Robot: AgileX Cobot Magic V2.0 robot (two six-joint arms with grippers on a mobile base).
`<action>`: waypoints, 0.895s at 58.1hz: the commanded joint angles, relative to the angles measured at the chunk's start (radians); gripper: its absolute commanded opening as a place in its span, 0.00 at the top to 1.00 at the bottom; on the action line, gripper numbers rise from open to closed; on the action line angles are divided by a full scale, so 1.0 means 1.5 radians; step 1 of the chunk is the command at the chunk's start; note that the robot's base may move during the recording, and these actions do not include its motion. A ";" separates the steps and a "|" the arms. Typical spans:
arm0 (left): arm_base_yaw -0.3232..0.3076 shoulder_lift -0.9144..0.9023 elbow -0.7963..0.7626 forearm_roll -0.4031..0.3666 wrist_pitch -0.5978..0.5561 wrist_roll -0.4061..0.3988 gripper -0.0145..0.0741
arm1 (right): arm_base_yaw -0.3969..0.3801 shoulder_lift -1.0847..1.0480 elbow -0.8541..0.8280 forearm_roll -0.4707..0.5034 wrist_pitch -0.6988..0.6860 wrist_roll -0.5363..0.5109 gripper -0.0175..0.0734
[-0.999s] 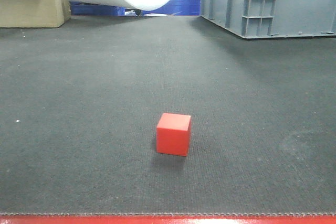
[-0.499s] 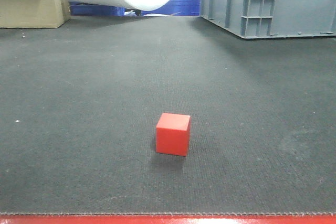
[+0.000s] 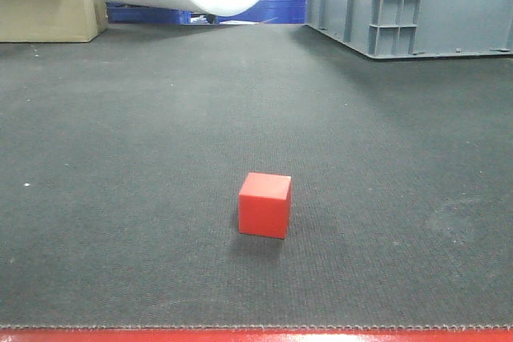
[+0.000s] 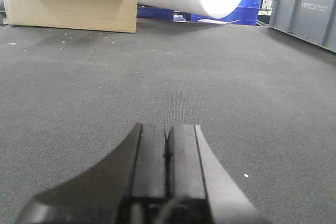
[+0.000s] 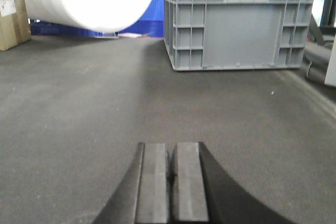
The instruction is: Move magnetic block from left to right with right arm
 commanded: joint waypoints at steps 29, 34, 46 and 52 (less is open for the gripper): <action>-0.003 -0.005 0.007 -0.004 -0.055 -0.001 0.97 | -0.004 -0.014 0.001 0.005 -0.043 -0.007 0.75; -0.003 -0.005 0.007 -0.004 -0.055 -0.001 0.97 | -0.004 -0.014 0.001 0.005 -0.043 -0.007 0.75; -0.003 -0.005 0.007 -0.004 -0.055 -0.001 0.97 | -0.004 -0.014 0.001 0.005 -0.043 -0.007 0.75; -0.003 -0.005 0.007 -0.004 -0.055 -0.001 0.97 | -0.004 -0.014 0.001 0.005 -0.043 -0.007 0.75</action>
